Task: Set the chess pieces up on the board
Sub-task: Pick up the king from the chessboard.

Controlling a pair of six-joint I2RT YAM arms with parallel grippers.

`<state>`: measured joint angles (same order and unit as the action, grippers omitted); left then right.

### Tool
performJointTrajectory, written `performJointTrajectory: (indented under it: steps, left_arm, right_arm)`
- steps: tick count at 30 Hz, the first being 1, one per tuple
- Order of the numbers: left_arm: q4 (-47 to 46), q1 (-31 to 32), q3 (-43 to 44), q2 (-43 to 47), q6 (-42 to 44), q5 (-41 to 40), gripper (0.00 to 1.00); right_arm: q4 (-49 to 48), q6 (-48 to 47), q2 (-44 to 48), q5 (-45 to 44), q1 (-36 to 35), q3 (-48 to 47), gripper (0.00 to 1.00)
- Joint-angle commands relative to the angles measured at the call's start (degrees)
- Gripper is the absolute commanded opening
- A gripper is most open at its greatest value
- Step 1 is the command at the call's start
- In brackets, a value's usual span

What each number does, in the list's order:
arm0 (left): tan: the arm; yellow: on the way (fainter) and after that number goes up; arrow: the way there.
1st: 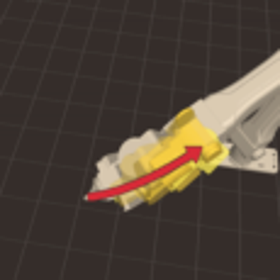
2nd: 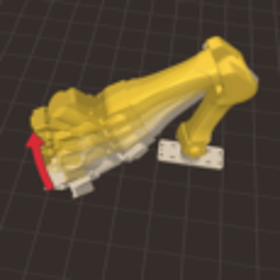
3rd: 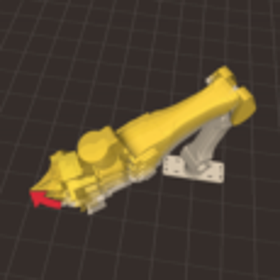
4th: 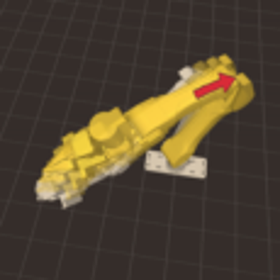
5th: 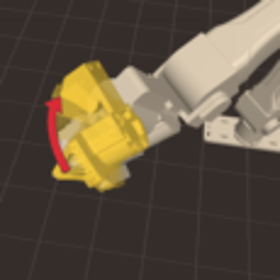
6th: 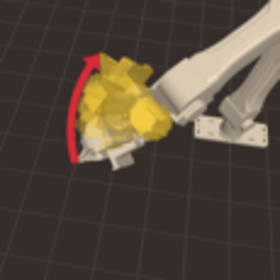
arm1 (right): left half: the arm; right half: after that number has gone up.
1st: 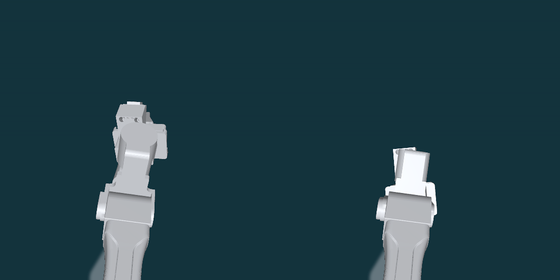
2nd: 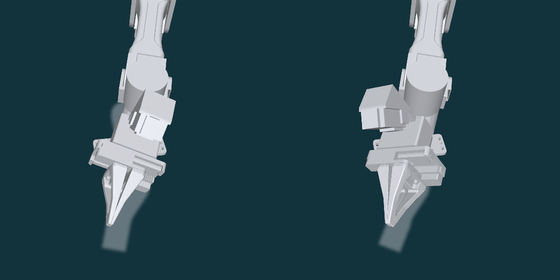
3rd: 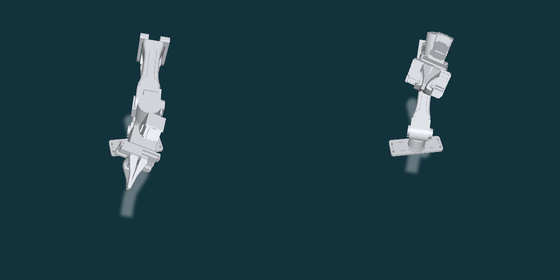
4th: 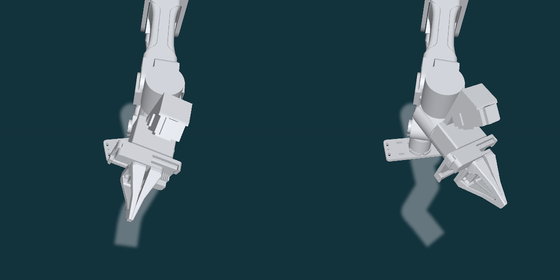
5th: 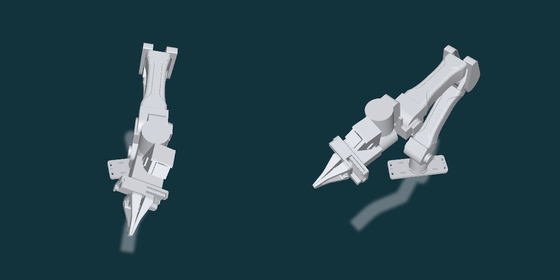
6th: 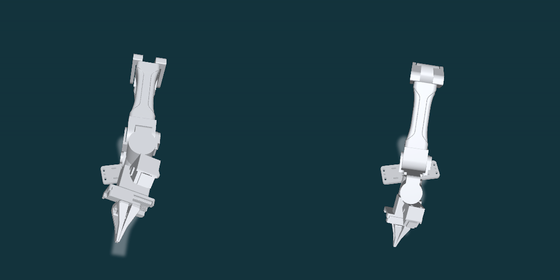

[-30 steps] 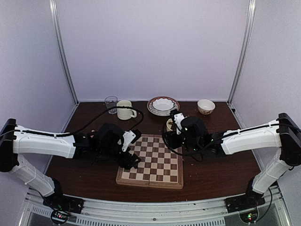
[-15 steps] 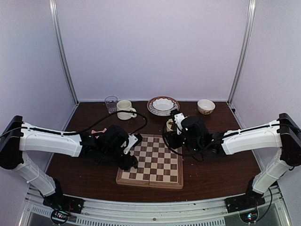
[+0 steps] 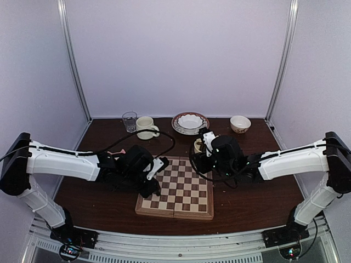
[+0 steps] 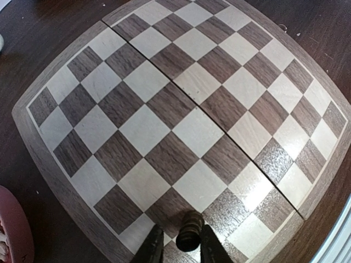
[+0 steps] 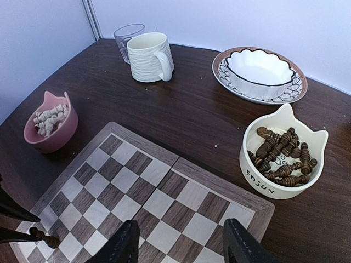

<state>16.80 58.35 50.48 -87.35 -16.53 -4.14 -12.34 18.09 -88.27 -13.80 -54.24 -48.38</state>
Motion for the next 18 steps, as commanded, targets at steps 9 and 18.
performJointTrajectory:
  steps: [9, 18]
  left_arm:
    - [0.80, 0.36, 2.39, -1.09, -0.43, 2.19, 0.26]
    - [1.24, 0.35, 2.50, -0.16, -0.93, 1.24, 0.07]
  right_arm:
    - [0.56, -0.85, 1.78, -1.33, 0.27, 0.13, 0.55]
    - [0.74, -0.86, 1.95, -1.57, 0.27, 0.13, 0.55]
